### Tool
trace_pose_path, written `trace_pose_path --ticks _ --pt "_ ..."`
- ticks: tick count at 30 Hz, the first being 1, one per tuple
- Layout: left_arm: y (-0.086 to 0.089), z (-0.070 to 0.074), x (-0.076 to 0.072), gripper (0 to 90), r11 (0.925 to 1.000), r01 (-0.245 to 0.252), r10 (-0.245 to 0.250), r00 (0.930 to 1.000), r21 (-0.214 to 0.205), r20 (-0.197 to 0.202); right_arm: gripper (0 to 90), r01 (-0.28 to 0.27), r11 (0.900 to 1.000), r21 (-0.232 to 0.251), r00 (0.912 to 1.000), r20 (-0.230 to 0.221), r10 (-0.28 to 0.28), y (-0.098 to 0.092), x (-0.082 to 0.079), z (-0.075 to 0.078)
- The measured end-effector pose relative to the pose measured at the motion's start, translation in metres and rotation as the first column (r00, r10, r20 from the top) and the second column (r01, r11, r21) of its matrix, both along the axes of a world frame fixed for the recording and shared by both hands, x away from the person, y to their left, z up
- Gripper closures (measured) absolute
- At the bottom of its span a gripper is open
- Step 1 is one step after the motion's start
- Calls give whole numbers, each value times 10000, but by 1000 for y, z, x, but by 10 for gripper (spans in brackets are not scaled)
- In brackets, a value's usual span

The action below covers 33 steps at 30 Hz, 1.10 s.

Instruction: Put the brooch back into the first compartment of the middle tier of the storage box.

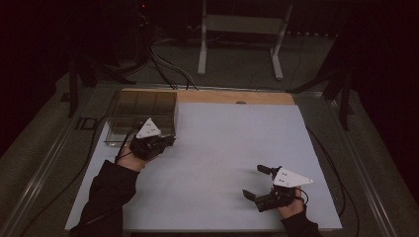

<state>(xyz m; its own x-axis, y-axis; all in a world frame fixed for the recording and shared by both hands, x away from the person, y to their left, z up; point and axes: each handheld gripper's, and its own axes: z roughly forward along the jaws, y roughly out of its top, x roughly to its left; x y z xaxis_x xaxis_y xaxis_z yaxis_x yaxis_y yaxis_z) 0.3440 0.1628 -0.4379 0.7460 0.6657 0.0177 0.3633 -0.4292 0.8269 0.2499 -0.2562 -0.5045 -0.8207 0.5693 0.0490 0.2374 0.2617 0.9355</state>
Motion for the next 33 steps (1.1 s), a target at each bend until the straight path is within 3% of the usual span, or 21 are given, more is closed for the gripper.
trace_pose_path --ticks 15,33 --pt "28 14 -2 874 9959 -896 901 9953 -155 354 0 3 10000 -24 10000 -12 -3 0 0 0" --pt "67 23 -1 875 9763 -2099 2126 9758 -526 520 0 19 10000 -1 10000 -49 -19 0 0 0"
